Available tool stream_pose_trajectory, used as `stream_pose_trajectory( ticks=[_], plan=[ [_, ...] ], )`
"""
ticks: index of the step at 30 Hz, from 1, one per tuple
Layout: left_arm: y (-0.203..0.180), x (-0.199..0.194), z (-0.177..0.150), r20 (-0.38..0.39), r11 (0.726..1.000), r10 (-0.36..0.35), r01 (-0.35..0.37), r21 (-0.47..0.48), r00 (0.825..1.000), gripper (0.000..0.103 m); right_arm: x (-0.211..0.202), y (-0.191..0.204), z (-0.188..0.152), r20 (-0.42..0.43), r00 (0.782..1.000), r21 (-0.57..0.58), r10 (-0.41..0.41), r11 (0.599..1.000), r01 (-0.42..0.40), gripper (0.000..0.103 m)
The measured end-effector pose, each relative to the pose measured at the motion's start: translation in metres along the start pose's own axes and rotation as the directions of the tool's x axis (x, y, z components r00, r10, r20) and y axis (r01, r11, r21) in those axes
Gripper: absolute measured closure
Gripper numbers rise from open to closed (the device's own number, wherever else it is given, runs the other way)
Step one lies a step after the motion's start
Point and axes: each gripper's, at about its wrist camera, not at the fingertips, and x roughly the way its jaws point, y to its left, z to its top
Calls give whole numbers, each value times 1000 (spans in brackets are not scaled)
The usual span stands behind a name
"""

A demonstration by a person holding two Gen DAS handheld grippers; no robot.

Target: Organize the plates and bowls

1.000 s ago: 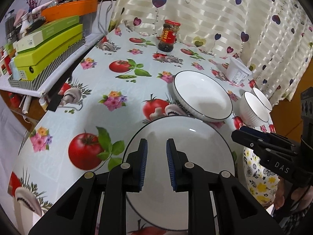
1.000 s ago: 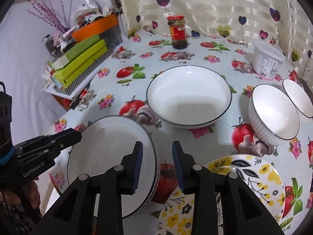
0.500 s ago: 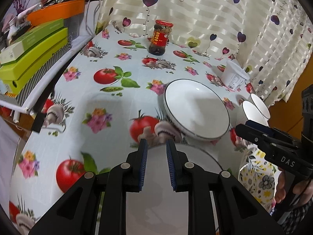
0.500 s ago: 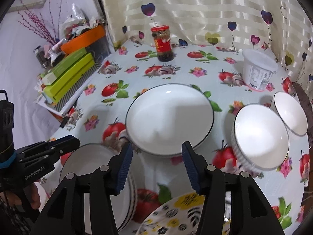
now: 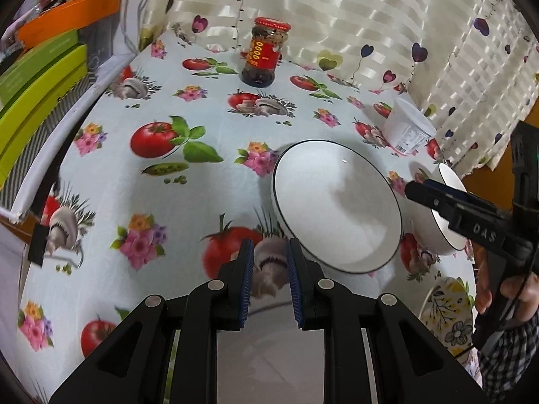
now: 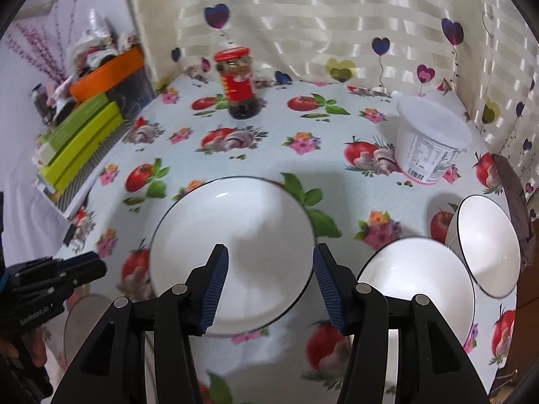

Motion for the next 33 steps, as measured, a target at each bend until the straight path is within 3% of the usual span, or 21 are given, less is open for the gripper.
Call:
stream_pose_trajectory(
  ticks=[6,12,20,33],
  plan=[
    [-2,16,18,-19,1000,-2,3,19,1000,82,21,-14,16,-31,999,23,10,1000,-9,70],
    [-3,38,25,-67,1000,3,-1,26,998,82,44,-21,24,-65,998,16,5,1000,-4,81],
    [0,56,36,-101,999,34,-32,26,994,82,63,-29,30,-100,995,18,7,1000,-6,83],
    [-2,61,37,-130,1000,0,4,28,992,82,75,-34,31,-129,992,8,18,1000,-17,83]
  ],
)
